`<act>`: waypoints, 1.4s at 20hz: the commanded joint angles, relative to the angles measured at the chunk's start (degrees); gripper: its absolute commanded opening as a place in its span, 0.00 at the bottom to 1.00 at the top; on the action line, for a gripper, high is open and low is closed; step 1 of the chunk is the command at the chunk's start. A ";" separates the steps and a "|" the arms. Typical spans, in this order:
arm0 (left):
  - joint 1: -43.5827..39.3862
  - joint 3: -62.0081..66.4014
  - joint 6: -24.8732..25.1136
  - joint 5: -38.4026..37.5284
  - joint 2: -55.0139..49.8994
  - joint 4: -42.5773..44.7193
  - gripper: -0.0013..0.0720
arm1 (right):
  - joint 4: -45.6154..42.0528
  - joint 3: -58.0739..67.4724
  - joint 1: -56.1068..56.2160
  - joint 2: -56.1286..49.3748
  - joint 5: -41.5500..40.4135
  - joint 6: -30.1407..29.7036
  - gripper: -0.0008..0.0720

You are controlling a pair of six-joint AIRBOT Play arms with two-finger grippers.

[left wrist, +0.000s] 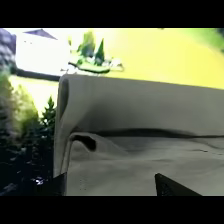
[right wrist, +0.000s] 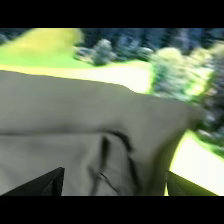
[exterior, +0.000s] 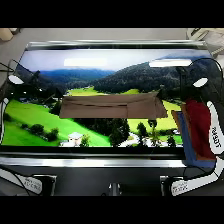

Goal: Fold the shirts.

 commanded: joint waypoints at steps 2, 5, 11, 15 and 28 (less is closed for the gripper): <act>0.15 3.87 -2.16 -3.19 6.47 -0.09 0.88 | -9.03 1.29 -1.40 -2.08 7.06 4.96 1.00; -0.83 3.87 -1.92 -3.23 11.93 -0.09 0.88 | -4.61 1.29 -1.40 -5.46 9.66 4.74 1.00; -2.43 3.87 -1.92 -3.17 18.25 -0.13 0.88 | 3.52 1.29 0.70 -8.81 11.28 4.59 0.99; -5.27 3.61 -1.92 -2.16 18.21 -0.09 0.88 | 4.87 1.36 4.26 -8.72 13.94 2.89 0.33; -37.18 -2.29 5.81 20.00 -9.25 -33.07 0.06 | 10.95 5.62 4.52 16.33 25.24 11.74 0.04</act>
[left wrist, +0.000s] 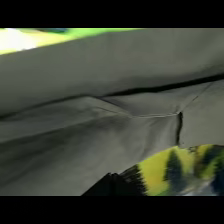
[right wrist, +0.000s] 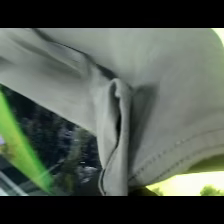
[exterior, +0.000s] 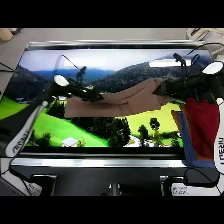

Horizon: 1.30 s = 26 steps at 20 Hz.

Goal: Fold the shirts.

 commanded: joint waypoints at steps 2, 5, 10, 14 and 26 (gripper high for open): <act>-10.10 -0.35 5.86 7.37 -10.10 -25.55 0.06 | 0.44 0.24 0.07 8.92 4.57 5.09 0.04; -15.19 -0.33 7.39 13.11 -12.44 -34.10 0.06 | 0.31 0.24 0.07 13.97 8.81 6.80 0.04; -20.06 0.85 9.53 21.18 -14.32 -38.86 0.06 | -4.17 0.22 0.07 18.05 11.91 8.94 0.04; -11.34 0.92 17.31 16.48 -9.42 -37.40 0.06 | -3.50 0.24 0.96 14.91 4.94 7.96 0.04; 26.03 0.92 14.14 9.70 36.09 -13.84 0.06 | 24.13 0.24 28.09 -16.85 -25.44 -6.01 0.04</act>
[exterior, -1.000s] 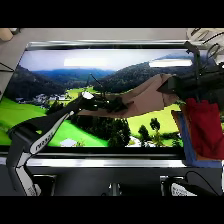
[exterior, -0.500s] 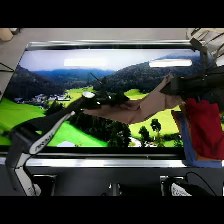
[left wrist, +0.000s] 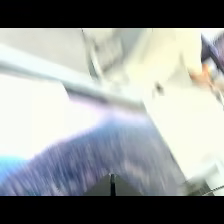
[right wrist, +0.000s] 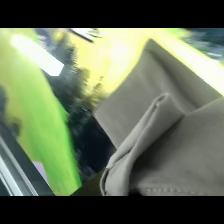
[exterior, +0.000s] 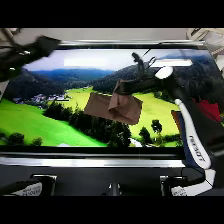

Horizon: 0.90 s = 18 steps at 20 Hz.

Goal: Fold the shirts.

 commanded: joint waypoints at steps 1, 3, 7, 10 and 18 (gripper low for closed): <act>7.10 0.00 -1.77 -2.91 12.15 2.73 0.06 | 14.23 0.04 5.49 -10.16 -5.60 -6.19 0.05; 7.17 -0.02 -1.75 -2.95 15.98 3.58 0.06 | 18.53 0.04 6.75 -12.90 -5.51 -7.06 0.43; 7.08 -0.02 -1.77 -4.61 18.16 5.73 0.06 | 18.14 0.04 4.09 -9.97 -3.15 -10.03 0.89; 7.08 -0.09 -1.79 -5.95 18.05 8.98 0.06 | 3.78 0.04 -2.43 -4.20 2.60 -6.10 0.89; 7.08 -0.33 -1.99 -9.77 18.05 13.51 0.06 | -24.15 -10.58 -13.40 -0.37 11.28 10.45 0.93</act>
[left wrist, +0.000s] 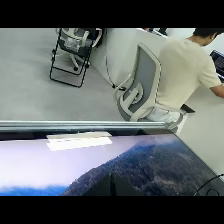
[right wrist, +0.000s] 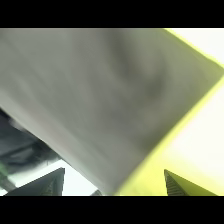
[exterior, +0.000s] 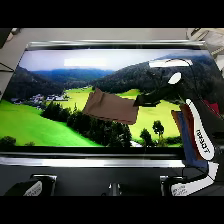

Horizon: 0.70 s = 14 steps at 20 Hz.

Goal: Fold the shirts.

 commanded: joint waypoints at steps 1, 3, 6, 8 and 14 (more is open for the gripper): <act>0.04 -0.02 -0.24 -1.95 0.07 2.32 0.06 | -0.79 -6.32 -0.59 0.61 -4.85 2.95 0.93; 0.04 0.00 -0.44 -1.95 0.09 2.29 0.06 | 0.48 -7.08 0.85 -0.44 -9.49 3.87 0.93; 0.04 0.00 -1.36 -1.92 0.09 2.29 0.06 | 5.51 -7.08 1.36 -2.75 -10.38 4.09 0.82; 0.04 0.00 -1.33 -1.92 0.11 2.29 0.06 | 8.39 -7.08 1.38 -4.04 -9.90 3.98 0.78; 0.04 0.00 -1.27 -1.90 0.07 2.36 0.06 | 13.68 -6.95 1.22 -4.07 -8.22 -5.68 0.04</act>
